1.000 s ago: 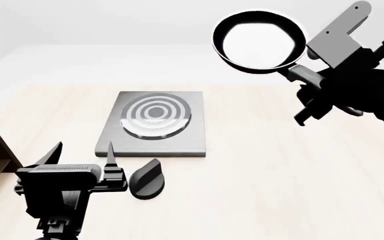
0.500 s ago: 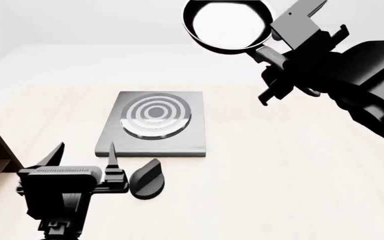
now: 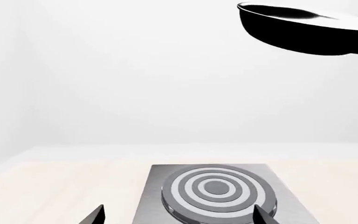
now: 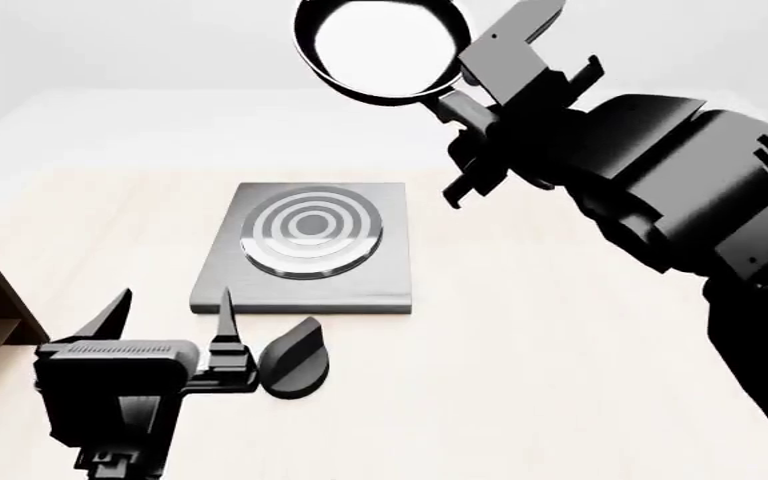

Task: Turn on the stove and put the frying pan on it.

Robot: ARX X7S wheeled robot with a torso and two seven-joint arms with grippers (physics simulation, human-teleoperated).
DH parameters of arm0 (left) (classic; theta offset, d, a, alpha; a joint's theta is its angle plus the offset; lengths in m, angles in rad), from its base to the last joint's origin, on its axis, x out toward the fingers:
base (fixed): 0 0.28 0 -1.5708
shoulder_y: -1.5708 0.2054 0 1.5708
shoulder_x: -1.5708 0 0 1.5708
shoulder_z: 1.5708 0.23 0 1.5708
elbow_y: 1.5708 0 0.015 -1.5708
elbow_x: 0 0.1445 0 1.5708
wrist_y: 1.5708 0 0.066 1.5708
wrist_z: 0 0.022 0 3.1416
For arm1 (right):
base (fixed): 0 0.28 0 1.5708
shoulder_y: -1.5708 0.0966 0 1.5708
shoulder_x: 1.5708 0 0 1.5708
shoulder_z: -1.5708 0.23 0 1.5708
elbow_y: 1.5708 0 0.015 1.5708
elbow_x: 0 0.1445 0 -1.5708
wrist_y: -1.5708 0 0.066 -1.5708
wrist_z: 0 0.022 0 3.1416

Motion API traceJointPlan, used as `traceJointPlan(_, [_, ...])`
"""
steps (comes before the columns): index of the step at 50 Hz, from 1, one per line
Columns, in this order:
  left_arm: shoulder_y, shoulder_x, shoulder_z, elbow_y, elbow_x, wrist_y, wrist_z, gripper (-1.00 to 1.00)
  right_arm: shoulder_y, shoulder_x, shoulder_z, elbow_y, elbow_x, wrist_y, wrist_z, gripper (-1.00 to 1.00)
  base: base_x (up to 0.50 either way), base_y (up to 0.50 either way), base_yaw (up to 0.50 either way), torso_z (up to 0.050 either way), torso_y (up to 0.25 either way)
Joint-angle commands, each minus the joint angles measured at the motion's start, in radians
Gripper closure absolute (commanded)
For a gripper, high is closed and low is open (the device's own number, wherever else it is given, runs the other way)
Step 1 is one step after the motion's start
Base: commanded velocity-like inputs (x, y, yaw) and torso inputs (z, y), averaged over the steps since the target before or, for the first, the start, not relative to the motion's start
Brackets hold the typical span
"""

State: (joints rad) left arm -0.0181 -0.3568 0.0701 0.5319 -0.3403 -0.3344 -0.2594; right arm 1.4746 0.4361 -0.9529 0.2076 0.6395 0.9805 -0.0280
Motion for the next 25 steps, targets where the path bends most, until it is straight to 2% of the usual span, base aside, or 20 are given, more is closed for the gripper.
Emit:
traceJointPlan(1, [0.014,-0.004,-0.009,-0.001,-0.021,0.022,0.013,-1.0,0.019,-0.073,0.026,0.029,-0.09,-0.048,0.035,1.0,0.0,0.0,0.0,0.0,0.0])
traceJointPlan(5, [0.025,-0.003,-0.016,0.005,-0.034,0.042,0.022,-1.0,0.008,-0.094,0.021,0.03,-0.094,-0.064,0.042,1.0,0.0,0.0,0.0,0.0,-0.064])
traceJointPlan(25, [0.028,-0.009,-0.004,-0.005,-0.019,0.065,0.023,-1.0,-0.019,-0.167,0.017,0.067,-0.101,-0.101,0.071,1.0,0.0,0.0,0.0,0.002,-0.25])
